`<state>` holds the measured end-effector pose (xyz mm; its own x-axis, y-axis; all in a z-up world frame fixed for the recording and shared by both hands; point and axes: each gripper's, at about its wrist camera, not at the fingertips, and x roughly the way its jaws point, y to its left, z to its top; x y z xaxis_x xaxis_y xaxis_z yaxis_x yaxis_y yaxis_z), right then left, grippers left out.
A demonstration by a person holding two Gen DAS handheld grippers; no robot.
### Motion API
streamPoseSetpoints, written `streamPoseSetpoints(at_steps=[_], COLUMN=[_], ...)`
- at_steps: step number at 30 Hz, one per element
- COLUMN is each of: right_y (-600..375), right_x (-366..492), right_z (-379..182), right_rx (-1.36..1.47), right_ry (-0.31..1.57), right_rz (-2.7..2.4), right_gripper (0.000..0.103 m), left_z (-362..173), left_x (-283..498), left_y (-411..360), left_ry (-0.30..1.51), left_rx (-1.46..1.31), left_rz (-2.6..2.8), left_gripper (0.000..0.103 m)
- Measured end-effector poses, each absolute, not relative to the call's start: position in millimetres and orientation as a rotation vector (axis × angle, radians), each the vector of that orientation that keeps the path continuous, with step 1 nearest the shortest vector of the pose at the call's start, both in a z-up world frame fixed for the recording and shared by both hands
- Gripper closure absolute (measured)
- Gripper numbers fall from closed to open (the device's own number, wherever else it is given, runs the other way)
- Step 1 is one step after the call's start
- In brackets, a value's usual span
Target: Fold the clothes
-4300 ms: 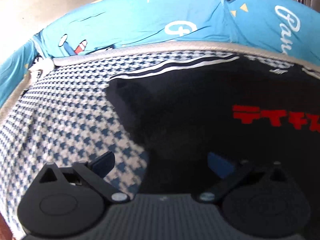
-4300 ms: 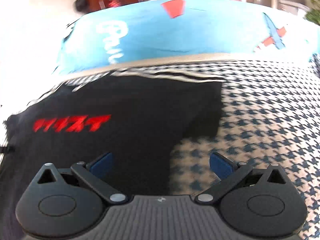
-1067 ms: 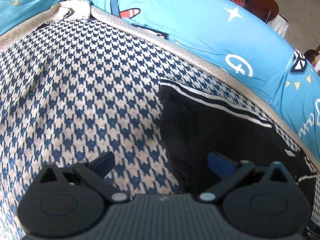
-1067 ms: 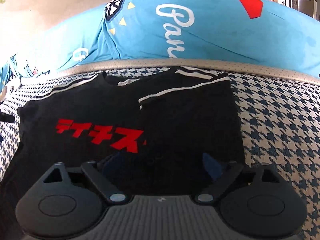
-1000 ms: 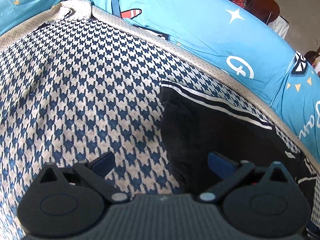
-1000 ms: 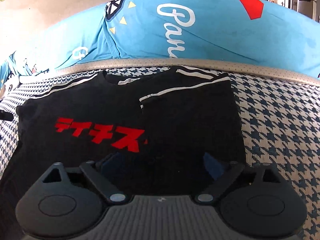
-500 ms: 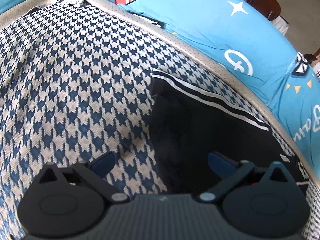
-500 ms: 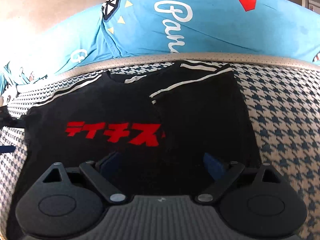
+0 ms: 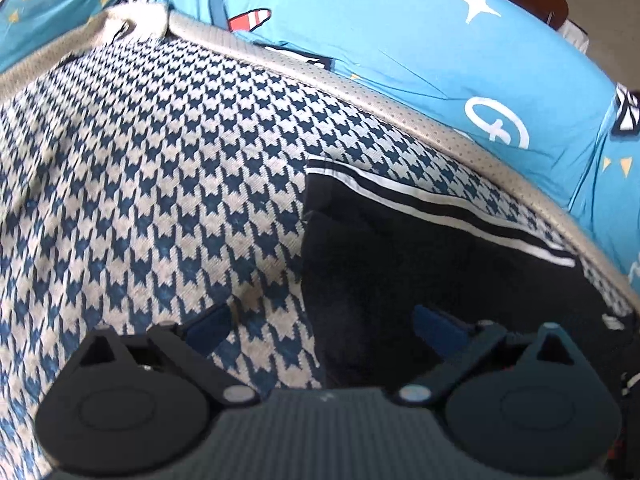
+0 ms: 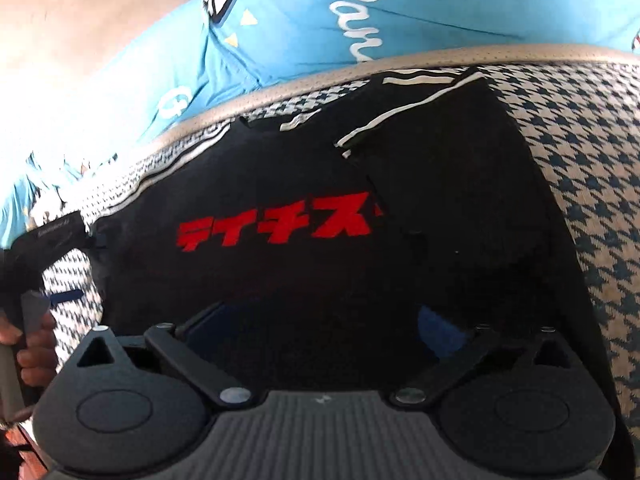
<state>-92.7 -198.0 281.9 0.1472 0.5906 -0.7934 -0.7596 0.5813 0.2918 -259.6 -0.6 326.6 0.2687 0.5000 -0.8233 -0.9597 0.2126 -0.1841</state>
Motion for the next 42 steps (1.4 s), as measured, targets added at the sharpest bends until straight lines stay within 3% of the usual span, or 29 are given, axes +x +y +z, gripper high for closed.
streamPoseSetpoints(at_steps=[6,9,11,14,21,42], right_y=[-192.1,-189.3,-187.5,-185.4,-183.3,-182.1], right_x=[-102.9,-109.4,-113.7,-118.4,-124.7,-125.2], right_z=[277.5,275.8,274.6,273.2,271.1,270.4], right_rx=[-0.302,-0.36,-0.399,-0.443,-0.502,-0.508], right_ry=[0.993,0.964,0.945,0.921,0.886,0.888], right_rz=[0.986,0.987,0.988,0.988,0.989,0.992], right_gripper=[0.0,0.0,0.0,0.0,0.0,0.0], left_z=[326.6,328.7,330.3,332.3,338.8,346.4], left_x=[-248.3,-246.3,-245.0,-242.6,-234.5,-173.7], left_y=[-6.9,-9.8,-11.6,-14.2,-19.7,-84.2], left_ry=[0.74,0.73,0.723,0.715,0.717,0.795], left_rx=[-0.708,-0.695,-0.689,-0.679,-0.617,-0.325], left_rz=[1.144,1.134,1.125,1.118,1.134,0.922], left_gripper=[0.021,0.038,0.055,0.067,0.075,0.073])
